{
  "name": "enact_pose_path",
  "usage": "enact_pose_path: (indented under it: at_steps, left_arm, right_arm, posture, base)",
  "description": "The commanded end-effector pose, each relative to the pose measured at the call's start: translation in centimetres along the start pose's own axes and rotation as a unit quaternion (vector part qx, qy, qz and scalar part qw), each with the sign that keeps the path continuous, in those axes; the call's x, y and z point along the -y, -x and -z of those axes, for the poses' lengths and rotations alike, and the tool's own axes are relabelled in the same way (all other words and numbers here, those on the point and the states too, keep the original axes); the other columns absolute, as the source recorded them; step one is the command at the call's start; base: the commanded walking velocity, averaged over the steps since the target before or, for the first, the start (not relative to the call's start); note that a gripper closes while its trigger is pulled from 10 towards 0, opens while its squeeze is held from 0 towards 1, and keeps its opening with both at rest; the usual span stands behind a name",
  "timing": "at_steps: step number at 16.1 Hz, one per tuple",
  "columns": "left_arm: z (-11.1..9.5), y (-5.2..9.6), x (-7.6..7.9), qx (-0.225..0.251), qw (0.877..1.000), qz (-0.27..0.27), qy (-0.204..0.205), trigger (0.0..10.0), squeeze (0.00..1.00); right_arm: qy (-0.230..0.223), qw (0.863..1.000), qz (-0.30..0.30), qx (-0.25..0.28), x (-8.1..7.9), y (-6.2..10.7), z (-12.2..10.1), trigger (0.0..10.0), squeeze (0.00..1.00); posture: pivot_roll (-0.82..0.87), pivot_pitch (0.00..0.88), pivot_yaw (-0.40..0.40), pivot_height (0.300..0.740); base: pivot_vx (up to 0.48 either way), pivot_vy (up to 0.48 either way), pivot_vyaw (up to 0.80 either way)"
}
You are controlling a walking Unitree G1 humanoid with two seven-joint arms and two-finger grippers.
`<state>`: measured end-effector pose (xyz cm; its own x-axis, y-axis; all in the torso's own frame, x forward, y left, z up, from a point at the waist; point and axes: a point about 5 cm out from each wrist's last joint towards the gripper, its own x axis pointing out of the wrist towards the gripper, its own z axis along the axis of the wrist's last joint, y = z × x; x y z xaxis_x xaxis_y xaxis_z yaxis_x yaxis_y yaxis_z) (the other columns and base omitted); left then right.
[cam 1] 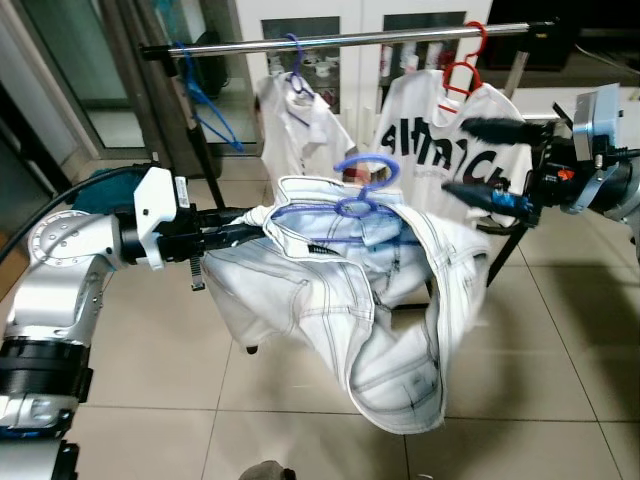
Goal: Hang hanger
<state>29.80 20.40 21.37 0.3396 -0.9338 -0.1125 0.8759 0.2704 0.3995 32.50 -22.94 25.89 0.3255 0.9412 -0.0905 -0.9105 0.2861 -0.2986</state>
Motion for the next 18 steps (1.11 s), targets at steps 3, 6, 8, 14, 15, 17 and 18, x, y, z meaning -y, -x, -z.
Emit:
enact_pose_path:
  at_steps: [3, 6, 8, 14, 15, 17, 18]
  left_arm:
    - [-2.2, 0.5, -0.1, 0.031, 0.999, -0.002, -0.027, 0.0, 0.0]
    - [-2.8, 0.2, 0.0, 0.037, 0.999, 0.003, -0.029, 0.0, 0.0]
    - [-3.0, 0.2, -0.1, 0.037, 0.999, 0.003, -0.027, 0.0, 0.0]
    - [-3.4, 0.0, -0.8, 0.044, 0.999, -0.007, -0.027, 0.0, 0.0]
    - [-3.4, 0.0, -0.9, 0.044, 0.999, -0.009, -0.03, 0.0, 0.0]
    - [-3.7, 0.0, -1.4, 0.049, 0.998, -0.023, -0.038, 0.0, 0.0]
    - [-3.8, 0.0, -1.6, 0.051, 0.997, -0.029, -0.041, 0.0, 0.0]
  right_arm:
    - [-0.005, 0.993, -0.114, -0.019, -0.8, -0.6, -0.2, 10.0, 0.0]
    - [0.0, 0.989, -0.147, -0.029, -1.2, -1.7, 0.5, 10.0, 0.0]
    - [0.0, 0.987, -0.16, -0.021, -1.4, -2.6, 0.4, 3.8, 0.0]
    - [0.017, 0.982, -0.183, -0.047, -2.4, -4.6, 0.4, 0.0, 0.0]
    - [0.019, 0.981, -0.185, -0.051, -2.5, -4.7, 0.5, 0.0, 0.0]
    - [0.024, 0.981, -0.182, -0.07, -2.9, -5.3, 0.9, 0.0, 0.0]
    - [0.026, 0.981, -0.173, -0.078, -2.8, -5.5, 1.0, 0.0, 0.0]
  posture:
    - [-0.08, 0.0, 0.049, 0.74]
    - [-0.09, 0.0, 0.051, 0.74]
    - [-0.09, 0.0, 0.055, 0.74]
    - [-0.09, 0.0, 0.068, 0.74]
    - [-0.09, 0.0, 0.068, 0.74]
    - [-0.09, 0.0, 0.067, 0.74]
    - [-0.09, 0.0, 0.067, 0.74]
  base:
    - [0.0, 0.0, 0.0]
    - [0.0, 0.0, 0.0]
    - [0.0, 0.0, 0.0]
    - [0.0, 0.0, 0.0]
    - [0.0, 0.0, 0.0]
    - [0.0, 0.0, 0.0]
    - [0.0, 0.0, 0.0]
